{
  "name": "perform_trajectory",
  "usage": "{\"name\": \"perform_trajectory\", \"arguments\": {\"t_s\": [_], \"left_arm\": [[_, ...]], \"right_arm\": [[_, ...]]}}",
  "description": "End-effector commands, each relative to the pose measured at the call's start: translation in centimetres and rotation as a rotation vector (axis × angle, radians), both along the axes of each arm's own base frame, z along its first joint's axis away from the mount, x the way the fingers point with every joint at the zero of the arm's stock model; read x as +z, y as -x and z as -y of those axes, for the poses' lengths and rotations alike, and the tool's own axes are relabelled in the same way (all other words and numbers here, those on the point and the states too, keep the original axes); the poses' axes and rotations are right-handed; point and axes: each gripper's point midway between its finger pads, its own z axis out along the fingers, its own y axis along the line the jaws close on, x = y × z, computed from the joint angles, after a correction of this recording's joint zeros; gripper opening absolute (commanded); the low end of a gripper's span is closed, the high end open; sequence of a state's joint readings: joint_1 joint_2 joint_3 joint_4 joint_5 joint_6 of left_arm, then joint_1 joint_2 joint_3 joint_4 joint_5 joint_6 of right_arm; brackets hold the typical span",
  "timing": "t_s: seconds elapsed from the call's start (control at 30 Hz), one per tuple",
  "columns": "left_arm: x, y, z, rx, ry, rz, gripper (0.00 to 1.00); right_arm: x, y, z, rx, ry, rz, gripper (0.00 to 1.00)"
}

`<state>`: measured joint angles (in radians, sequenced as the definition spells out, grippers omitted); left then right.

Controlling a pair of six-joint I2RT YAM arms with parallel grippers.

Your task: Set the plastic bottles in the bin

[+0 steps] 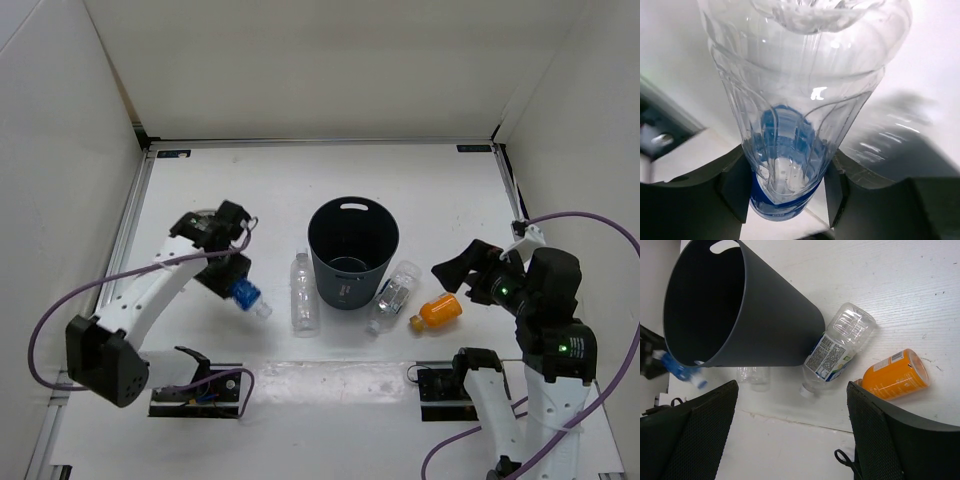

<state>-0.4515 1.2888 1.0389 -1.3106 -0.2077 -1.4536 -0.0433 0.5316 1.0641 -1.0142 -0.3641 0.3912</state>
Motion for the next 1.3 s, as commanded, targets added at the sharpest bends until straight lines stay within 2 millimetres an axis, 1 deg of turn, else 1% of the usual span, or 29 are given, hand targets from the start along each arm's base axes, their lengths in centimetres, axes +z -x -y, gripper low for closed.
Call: {"name": "perform_trajectory", "arguments": {"t_s": [0.0, 0.03, 0.07, 0.1, 0.13, 0.17, 0.2, 0.23, 0.27, 0.3, 0.33, 0.37, 0.4, 0.43, 0.47, 0.5, 0.53, 0.57, 0.6, 0.63, 0.7, 0.77, 0.83, 0.87, 0.93, 1.03, 1.1, 1.17, 1.27], "left_arm": [[8.5, -1.5, -2.1, -0.051, -0.092, 0.216, 0.37], [11.8, -3.3, -2.8, -0.051, -0.135, 0.340, 0.37], [13.4, -3.8, -2.6, -0.077, -0.143, 0.392, 0.37], [18.2, -5.5, -2.1, -0.089, -0.133, 0.540, 0.37], [19.8, -6.2, -2.3, -0.128, -0.175, 0.590, 0.37], [21.6, -7.0, -1.4, -0.168, -0.179, 0.666, 0.37], [24.9, -7.7, -0.9, -0.201, -0.174, 0.757, 0.37], [26.9, -9.0, -0.3, -0.216, -0.196, 0.840, 0.37], [28.3, -9.2, 1.5, -0.277, -0.199, 0.897, 0.37], [30.0, -9.5, 2.2, -0.338, -0.217, 0.947, 0.37], [32.6, -10.7, 3.6, -0.366, -0.212, 1.053, 0.37], [33.1, -10.4, 5.6, -0.455, -0.243, 1.080, 0.38], [33.6, -10.5, 6.4, -0.476, -0.256, 1.104, 0.40], [35.7, -11.0, 7.4, -0.481, -0.275, 1.183, 0.40], [35.5, -10.1, 10.0, -0.584, -0.309, 1.192, 0.41], [36.3, -10.2, 11.3, -0.585, -0.302, 1.233, 0.43], [36.4, -9.5, 13.8, -0.653, -0.321, 1.262, 0.43], [35.6, -9.7, 15.3, -0.699, -0.346, 1.257, 0.44], [35.6, -10.0, 16.6, -0.750, -0.392, 1.268, 0.44], [34.7, -9.5, 18.2, -0.814, -0.409, 1.263, 0.46], [33.4, -10.2, 20.5, -0.847, -0.436, 1.254, 0.46], [32.1, -10.4, 21.9, -0.883, -0.463, 1.232, 0.46], [30.8, -10.6, 22.4, -0.905, -0.477, 1.213, 0.49], [29.7, -10.8, 22.9, -0.912, -0.482, 1.204, 0.54], [28.9, -10.8, 23.3, -0.917, -0.477, 1.203, 0.67], [26.7, -10.6, 23.4, -0.931, -0.475, 1.166, 0.82], [25.3, -10.2, 23.0, -0.956, -0.486, 1.131, 0.86], [24.2, -9.9, 22.9, -0.957, -0.477, 1.118, 0.92], [23.5, -9.6, 22.7, -0.971, -0.480, 1.104, 0.96]], "right_arm": [[1.2, 0.7, -0.2, 0.007, -0.008, 0.041, 0.90], [1.1, 0.8, -0.1, 0.003, -0.008, 0.046, 0.90], [1.2, 0.8, -0.1, -0.002, -0.010, 0.050, 0.90], [1.2, 0.9, -0.1, -0.005, -0.012, 0.046, 0.90], [1.3, 1.0, -0.1, -0.010, -0.013, 0.054, 0.90], [1.4, 1.1, -0.1, -0.011, -0.014, 0.057, 0.90], [1.5, 1.2, -0.1, -0.015, -0.016, 0.064, 0.90], [1.5, 1.2, 0.0, -0.020, -0.019, 0.061, 0.90], [1.6, 1.3, 0.0, -0.022, -0.019, 0.071, 0.90], [1.5, 1.3, 0.0, -0.022, -0.018, 0.065, 0.90], [1.6, 1.2, 0.0, -0.025, -0.023, 0.064, 0.90], [1.5, 1.3, 0.0, -0.025, -0.023, 0.061, 0.90], [1.5, 1.3, 0.0, -0.025, -0.020, 0.063, 0.90], [1.5, 1.3, 0.0, -0.026, -0.019, 0.060, 0.90], [1.5, 1.4, 0.1, -0.031, -0.017, 0.061, 0.90], [1.3, 1.6, 0.3, -0.040, -0.012, 0.052, 0.90], [1.3, 1.6, 0.3, -0.040, -0.009, 0.056, 0.90], [1.2, 1.6, 0.4, -0.047, -0.008, 0.049, 0.90], [1.1, 1.7, 0.5, -0.053, -0.003, 0.051, 0.90], [1.2, 1.8, 0.5, -0.054, -0.001, 0.053, 0.90], [1.2, 1.9, 0.7, -0.064, 0.004, 0.053, 0.90], [0.9, 2.1, 0.9, -0.075, 0.014, 0.040, 0.90], [0.6, 2.0, 1.5, -0.113, 0.025, 0.023, 0.90], [0.3, 2.1, 1.6, -0.139, 0.003, -0.013, 0.90], [-0.3, 2.1, 2.4, -0.205, 0.007, -0.050, 0.90], [-0.3, 2.4, 2.0, -0.180, 0.005, -0.051, 0.90], [-0.5, 2.5, 2.2, -0.202, 0.001, -0.069, 0.90], [-1.9, 2.7, 3.4, -0.287, 0.012, -0.133, 0.90], [-3.0, 2.4, 3.8, -0.360, -0.021, -0.162, 0.90]]}}
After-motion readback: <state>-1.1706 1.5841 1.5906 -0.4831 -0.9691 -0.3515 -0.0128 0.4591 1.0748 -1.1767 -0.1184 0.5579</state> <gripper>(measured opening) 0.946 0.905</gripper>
